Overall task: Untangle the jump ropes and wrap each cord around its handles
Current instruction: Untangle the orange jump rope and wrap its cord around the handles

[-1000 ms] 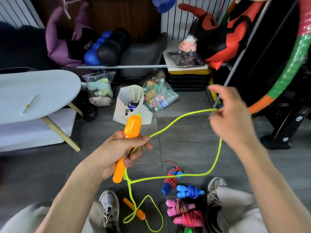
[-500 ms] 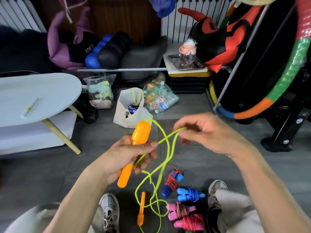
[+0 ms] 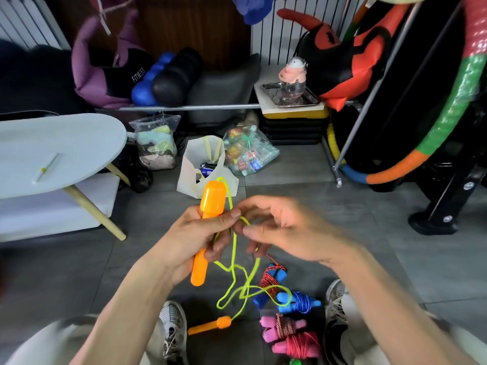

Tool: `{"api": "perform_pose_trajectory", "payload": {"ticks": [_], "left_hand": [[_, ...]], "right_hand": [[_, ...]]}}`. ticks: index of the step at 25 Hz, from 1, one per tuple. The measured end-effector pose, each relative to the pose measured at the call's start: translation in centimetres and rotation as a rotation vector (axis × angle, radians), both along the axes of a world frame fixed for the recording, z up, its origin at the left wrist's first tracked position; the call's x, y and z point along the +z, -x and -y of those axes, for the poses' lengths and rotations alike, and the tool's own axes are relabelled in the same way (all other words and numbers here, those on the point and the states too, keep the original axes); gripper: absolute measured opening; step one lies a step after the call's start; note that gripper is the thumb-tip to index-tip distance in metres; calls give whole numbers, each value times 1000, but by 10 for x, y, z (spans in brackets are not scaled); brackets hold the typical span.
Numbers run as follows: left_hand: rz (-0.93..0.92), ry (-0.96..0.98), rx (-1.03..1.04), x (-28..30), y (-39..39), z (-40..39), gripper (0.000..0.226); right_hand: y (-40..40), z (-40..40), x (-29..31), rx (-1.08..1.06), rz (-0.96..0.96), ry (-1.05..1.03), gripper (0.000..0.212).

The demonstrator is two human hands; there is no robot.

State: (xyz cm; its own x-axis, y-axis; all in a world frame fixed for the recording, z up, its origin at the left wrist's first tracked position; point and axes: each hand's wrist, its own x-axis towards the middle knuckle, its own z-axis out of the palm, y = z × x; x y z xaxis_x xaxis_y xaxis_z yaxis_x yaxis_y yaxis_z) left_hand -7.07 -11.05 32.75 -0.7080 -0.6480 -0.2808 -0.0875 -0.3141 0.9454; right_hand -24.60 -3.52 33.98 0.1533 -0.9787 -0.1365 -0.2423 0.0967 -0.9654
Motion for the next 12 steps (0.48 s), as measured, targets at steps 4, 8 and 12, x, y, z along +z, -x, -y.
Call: {"api": "perform_pose_trajectory", "payload": {"ticks": [4, 8, 12], "left_hand": [[65, 45, -36, -2, 5, -5, 29], [149, 83, -39, -3, 2, 1, 29], [110, 81, -22, -2, 0, 0, 29]], "right_hand": [[24, 6, -4, -337, -377, 207, 12], [82, 3, -2, -1012, -566, 330, 15], [95, -3, 6, -1120, -749, 257, 36]]}}
